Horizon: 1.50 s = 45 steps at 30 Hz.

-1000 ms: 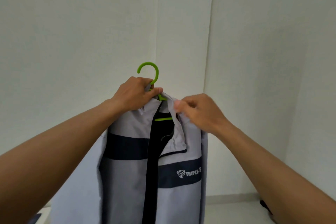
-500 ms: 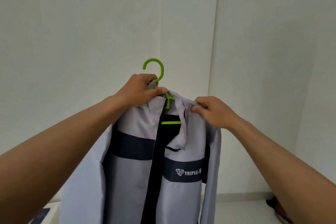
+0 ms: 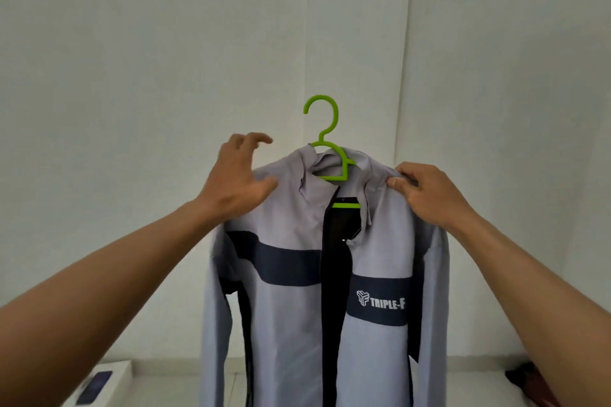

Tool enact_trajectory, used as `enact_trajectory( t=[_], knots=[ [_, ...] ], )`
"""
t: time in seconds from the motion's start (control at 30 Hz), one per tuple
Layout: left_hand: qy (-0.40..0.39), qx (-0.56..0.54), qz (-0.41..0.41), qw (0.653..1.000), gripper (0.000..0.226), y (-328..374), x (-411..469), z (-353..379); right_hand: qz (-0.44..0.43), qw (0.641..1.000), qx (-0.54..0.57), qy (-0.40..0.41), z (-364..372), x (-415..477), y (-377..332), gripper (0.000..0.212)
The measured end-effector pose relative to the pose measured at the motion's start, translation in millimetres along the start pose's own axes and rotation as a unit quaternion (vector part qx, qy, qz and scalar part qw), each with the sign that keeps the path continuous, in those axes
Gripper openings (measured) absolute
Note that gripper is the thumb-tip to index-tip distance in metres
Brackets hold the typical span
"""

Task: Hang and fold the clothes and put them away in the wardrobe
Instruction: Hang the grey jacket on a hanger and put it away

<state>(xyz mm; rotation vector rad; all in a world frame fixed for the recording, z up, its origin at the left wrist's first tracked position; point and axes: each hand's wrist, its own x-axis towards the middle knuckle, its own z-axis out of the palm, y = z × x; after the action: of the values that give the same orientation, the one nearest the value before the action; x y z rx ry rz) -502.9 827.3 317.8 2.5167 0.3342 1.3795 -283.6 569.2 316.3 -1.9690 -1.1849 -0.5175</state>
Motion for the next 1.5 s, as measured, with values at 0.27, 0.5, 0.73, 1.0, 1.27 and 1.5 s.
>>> enact_trajectory(
  t=[0.27,0.5,0.73,1.0,1.27,1.5],
  knots=[
    [-0.210,0.109,-0.112,0.965,0.051,-40.8,21.5,-31.3,0.008,0.999,0.049,-0.019,-14.9,-2.8,17.0,0.036],
    [-0.290,0.104,-0.103,0.946,0.041,-4.4,33.4,-37.8,0.007,0.997,0.076,-0.018,-20.0,-1.7,14.9,0.036],
    [-0.285,-0.066,-0.071,0.954,0.030,20.7,26.7,-7.6,-0.022,0.996,0.030,-0.076,-17.5,1.5,1.1,0.027],
    [-0.266,-0.109,-0.082,0.954,0.033,34.3,30.2,2.2,-0.056,0.990,-0.025,-0.127,-0.7,-0.4,-24.4,0.031],
    [-0.245,-0.029,-0.129,0.961,0.019,37.1,33.7,-14.9,-0.043,0.997,0.064,-0.023,-5.3,-7.2,-9.9,0.030],
    [-0.234,-0.106,-0.102,0.961,0.029,40.8,34.0,-6.3,-0.041,0.996,0.074,-0.029,-0.3,-4.9,-7.8,0.028]
  ],
)
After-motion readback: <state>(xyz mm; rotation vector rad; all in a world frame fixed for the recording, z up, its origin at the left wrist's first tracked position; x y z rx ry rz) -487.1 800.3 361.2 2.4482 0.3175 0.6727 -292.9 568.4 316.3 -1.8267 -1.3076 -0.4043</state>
